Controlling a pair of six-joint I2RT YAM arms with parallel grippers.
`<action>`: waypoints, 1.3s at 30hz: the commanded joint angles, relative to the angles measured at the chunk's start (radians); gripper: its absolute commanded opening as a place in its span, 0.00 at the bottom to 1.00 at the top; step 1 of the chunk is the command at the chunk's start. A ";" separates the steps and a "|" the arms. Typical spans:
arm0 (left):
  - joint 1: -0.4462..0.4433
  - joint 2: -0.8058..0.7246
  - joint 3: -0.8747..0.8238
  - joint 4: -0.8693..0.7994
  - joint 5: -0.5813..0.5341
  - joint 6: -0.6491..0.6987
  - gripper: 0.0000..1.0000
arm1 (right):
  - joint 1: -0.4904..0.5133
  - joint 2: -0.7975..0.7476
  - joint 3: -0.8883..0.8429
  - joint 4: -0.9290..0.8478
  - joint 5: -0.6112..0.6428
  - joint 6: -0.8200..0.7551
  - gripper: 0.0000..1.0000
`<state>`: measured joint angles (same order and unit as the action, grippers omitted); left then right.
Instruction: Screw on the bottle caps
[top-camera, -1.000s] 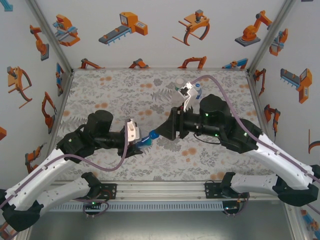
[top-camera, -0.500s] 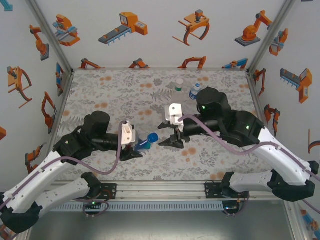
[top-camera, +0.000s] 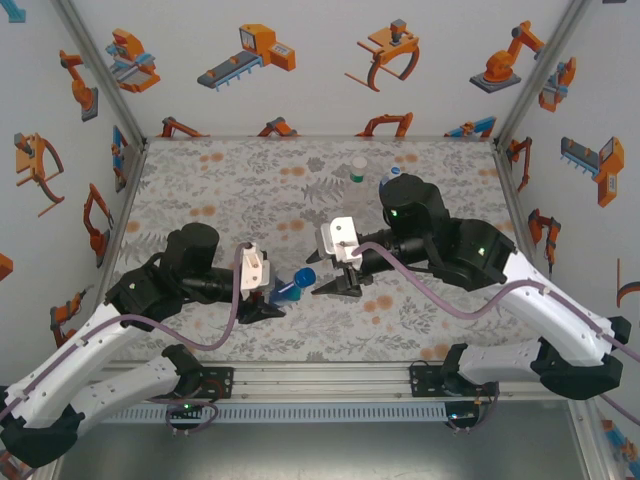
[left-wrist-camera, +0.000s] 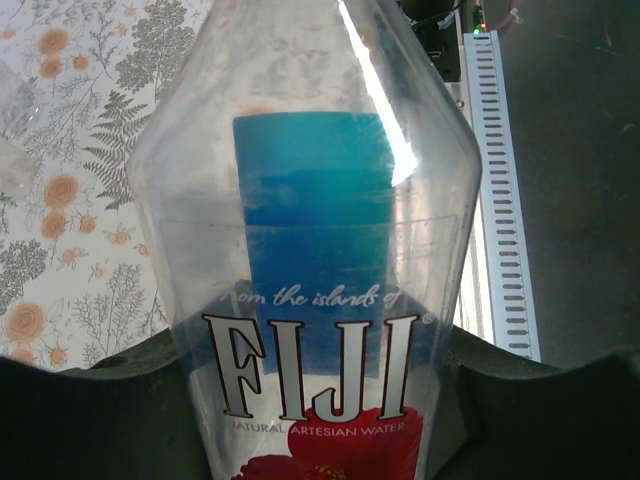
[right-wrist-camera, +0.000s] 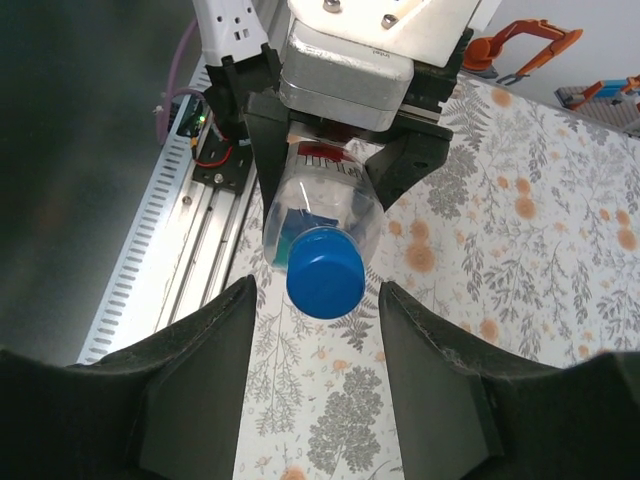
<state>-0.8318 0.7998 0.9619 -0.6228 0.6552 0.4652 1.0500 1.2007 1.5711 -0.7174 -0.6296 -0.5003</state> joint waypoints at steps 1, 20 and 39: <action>-0.004 -0.012 0.012 -0.018 0.033 -0.009 0.02 | 0.003 0.015 -0.006 0.041 -0.045 -0.008 0.48; -0.004 -0.022 0.011 -0.026 0.017 -0.001 0.02 | 0.011 0.009 -0.065 0.134 0.059 0.234 0.17; -0.004 0.027 0.002 0.044 -0.126 0.001 0.04 | 0.017 -0.030 -0.195 0.158 0.562 1.838 0.00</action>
<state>-0.8303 0.8291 0.9581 -0.6582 0.4988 0.4576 1.0622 1.1572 1.3731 -0.5991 -0.1234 1.1393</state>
